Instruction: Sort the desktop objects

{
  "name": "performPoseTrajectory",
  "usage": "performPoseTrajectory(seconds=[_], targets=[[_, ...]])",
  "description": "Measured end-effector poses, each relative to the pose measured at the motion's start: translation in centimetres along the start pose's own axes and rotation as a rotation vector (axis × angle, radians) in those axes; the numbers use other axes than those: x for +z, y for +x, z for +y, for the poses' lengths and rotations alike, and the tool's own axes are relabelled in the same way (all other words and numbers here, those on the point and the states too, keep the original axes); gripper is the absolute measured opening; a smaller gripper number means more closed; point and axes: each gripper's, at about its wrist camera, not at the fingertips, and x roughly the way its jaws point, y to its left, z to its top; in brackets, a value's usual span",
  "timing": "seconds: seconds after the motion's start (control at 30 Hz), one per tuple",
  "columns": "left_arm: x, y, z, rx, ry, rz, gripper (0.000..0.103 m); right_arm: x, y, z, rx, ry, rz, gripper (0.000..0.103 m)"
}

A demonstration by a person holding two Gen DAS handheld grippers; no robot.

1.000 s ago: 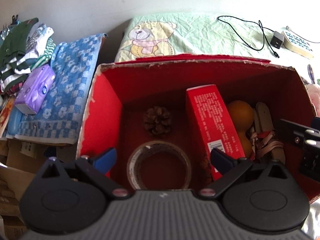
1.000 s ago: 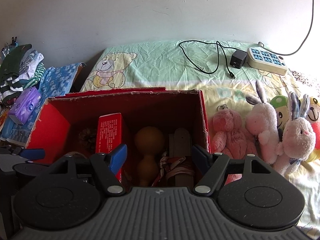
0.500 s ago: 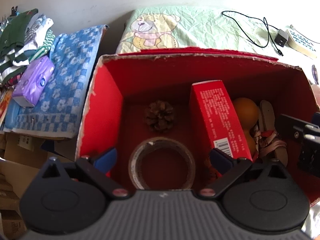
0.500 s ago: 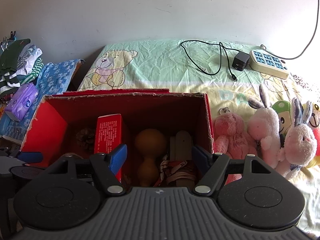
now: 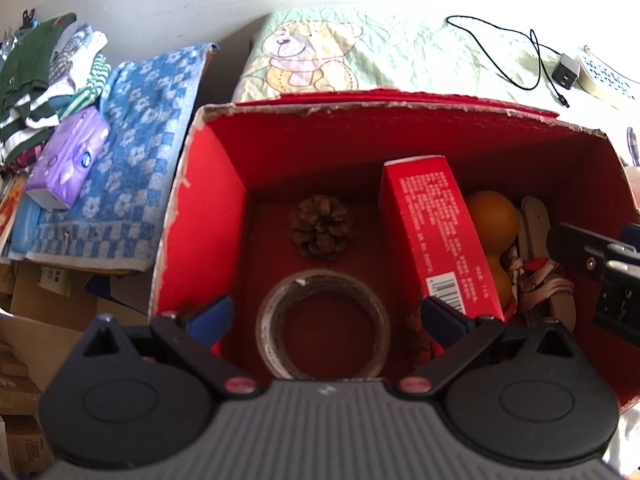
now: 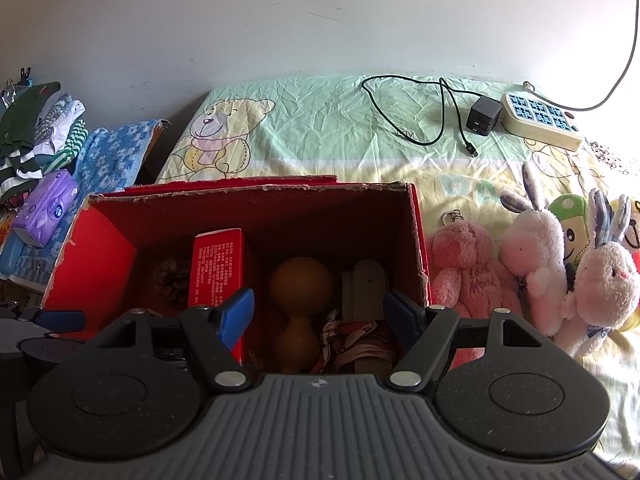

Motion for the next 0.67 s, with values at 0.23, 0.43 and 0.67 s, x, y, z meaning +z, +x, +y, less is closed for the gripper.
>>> performPoseTrajectory(seconds=[0.23,0.43,0.67], targets=[[0.21,-0.36,-0.33,0.009,0.019,-0.008,0.102,-0.04,-0.12,-0.25,0.005,0.004,0.001,0.074],[0.38,-0.65,-0.44,0.005,0.039,-0.02,0.103,-0.03,-0.14,-0.31,0.011,0.005,0.002,0.074],[0.42,-0.7,0.18,-0.001,-0.013,-0.023,0.102,0.0,-0.37,-0.58,0.018,0.021,-0.009,0.074]])
